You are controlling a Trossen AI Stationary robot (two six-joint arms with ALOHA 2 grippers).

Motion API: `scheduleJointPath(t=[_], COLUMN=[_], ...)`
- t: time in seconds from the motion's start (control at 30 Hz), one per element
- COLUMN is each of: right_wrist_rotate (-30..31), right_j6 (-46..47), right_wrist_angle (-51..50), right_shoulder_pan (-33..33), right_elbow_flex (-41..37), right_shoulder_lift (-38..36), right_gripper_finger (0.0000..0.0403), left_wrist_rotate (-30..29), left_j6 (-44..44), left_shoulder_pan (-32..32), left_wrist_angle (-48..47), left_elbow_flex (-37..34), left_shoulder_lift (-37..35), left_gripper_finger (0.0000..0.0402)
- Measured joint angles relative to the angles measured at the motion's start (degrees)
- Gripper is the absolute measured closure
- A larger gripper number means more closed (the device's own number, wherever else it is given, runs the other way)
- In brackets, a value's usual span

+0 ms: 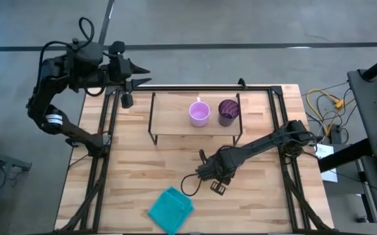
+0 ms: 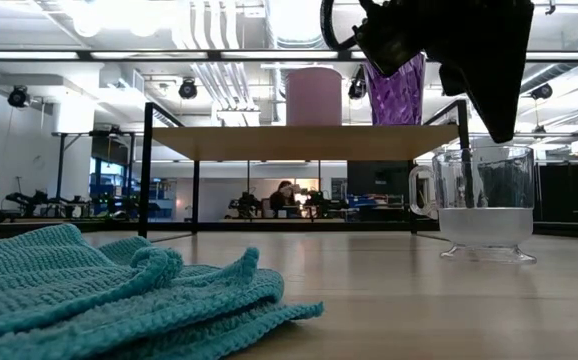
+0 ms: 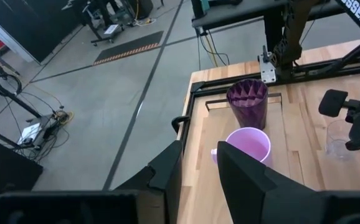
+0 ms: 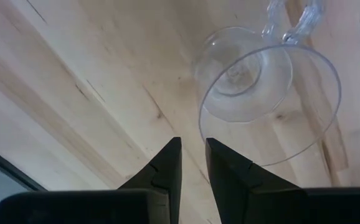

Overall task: Stack small to large cups/mugs on shelf
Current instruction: Put the transparent mug on the shelf

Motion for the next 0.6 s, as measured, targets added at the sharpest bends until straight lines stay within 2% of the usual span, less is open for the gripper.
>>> scheduleJointPath(t=[0.6], right_wrist_rotate=[1.09], right_j6=[-6.01], right_wrist_angle=[-0.06], right_shoulder_pan=[-0.78], right_elbow_flex=[-1.03], right_shoulder_lift=[-0.02], right_gripper_finger=[0.0335], left_wrist_rotate=[0.0], left_j6=[-0.02], left_shoulder_pan=[0.0], left_wrist_angle=[0.01], left_elbow_flex=[-0.02], left_shoulder_lift=[0.45], left_gripper_finger=[0.0314])
